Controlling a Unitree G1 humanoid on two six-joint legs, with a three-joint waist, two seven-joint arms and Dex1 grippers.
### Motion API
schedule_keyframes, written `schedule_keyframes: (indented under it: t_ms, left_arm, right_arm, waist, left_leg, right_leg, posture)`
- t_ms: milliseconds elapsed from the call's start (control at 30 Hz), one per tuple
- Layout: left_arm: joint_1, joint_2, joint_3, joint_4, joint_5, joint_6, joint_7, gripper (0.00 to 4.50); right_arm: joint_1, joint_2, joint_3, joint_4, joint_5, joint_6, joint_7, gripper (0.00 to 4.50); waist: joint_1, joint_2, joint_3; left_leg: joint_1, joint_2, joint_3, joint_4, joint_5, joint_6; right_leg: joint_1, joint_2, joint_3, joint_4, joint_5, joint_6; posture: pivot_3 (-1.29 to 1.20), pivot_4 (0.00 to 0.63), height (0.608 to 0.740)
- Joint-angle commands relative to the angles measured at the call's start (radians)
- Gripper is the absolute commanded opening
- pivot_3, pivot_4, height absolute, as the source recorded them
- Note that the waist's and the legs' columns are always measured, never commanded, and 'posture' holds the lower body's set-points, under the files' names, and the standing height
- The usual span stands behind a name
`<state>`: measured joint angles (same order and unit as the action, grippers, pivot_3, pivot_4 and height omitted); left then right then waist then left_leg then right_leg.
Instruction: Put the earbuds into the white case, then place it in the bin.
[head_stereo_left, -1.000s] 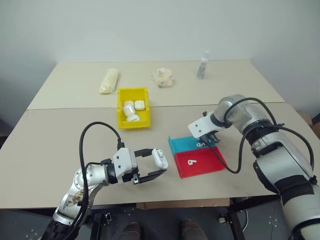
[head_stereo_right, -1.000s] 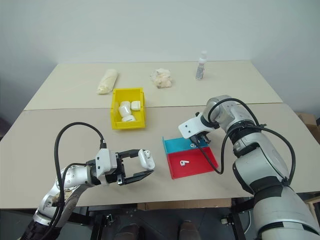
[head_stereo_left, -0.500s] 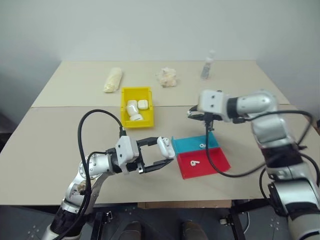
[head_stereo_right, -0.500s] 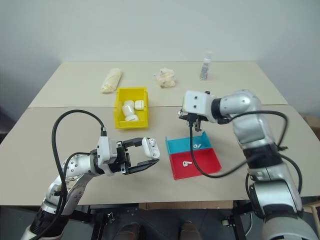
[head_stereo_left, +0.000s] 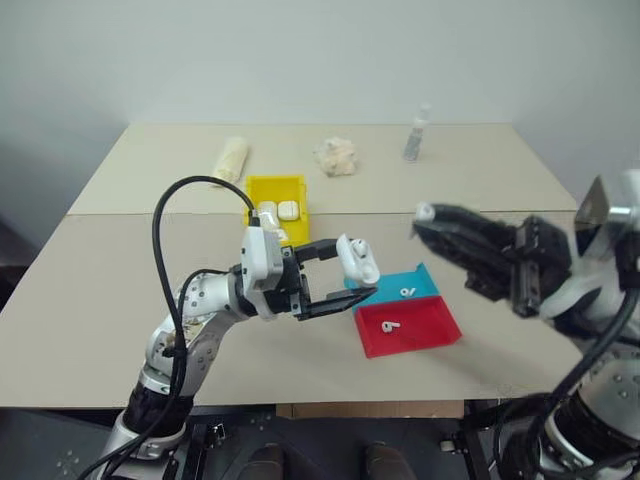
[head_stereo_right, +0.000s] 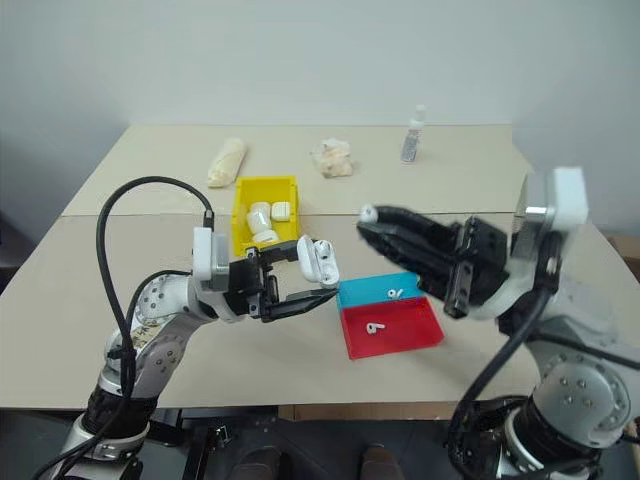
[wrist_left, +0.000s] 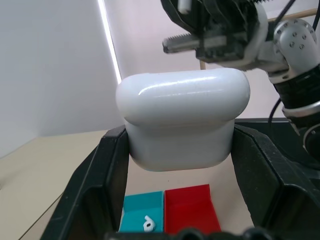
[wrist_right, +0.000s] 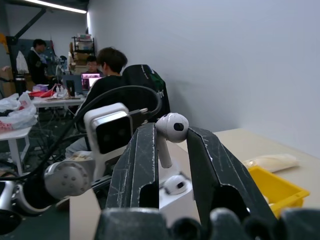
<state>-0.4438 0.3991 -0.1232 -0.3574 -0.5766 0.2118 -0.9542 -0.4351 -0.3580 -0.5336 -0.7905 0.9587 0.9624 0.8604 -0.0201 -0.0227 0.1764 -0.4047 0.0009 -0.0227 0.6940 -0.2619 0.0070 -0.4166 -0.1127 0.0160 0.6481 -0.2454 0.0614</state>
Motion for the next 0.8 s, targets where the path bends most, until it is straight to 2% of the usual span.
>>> schedule_keyframes:
  t_ms: [33,333,800]
  left_arm:
    - [-0.014,-0.007,0.008,-0.039,-0.020,-0.004,-0.006,2.76]
    - [0.004,-0.004,0.003,-0.049,-0.009,-0.004,-0.008,2.76]
    - [-0.008,-0.017,0.000,-0.037,0.003,-0.013,-0.011,2.76]
  right_arm:
    - [0.025,-0.029,0.062,-0.035,0.031,-0.086,-0.039,0.65]
    - [0.091,-0.109,0.199,0.014,-0.010,-0.228,-0.049,0.65]
    - [0.128,-0.193,0.300,0.055,-0.036,-0.336,-0.070,0.65]
  waist:
    - [-0.001,0.000,0.000]
    - [0.006,0.000,0.000]
    - [0.007,0.000,0.000]
  left_leg:
    - [0.000,0.000,0.000,0.000,0.000,0.000]
    - [0.005,0.000,-0.001,0.000,-0.001,0.001]
    - [0.007,0.000,-0.001,0.000,-0.001,0.001]
  right_leg:
    - [0.000,0.000,0.000,0.000,0.000,0.000]
    - [0.008,0.000,-0.002,-0.002,0.000,0.000]
    - [0.011,0.000,-0.002,-0.006,0.000,0.000]
  posture:
    - [0.00,0.150,0.740]
    - [0.00,0.150,0.740]
    - [0.00,0.150,0.740]
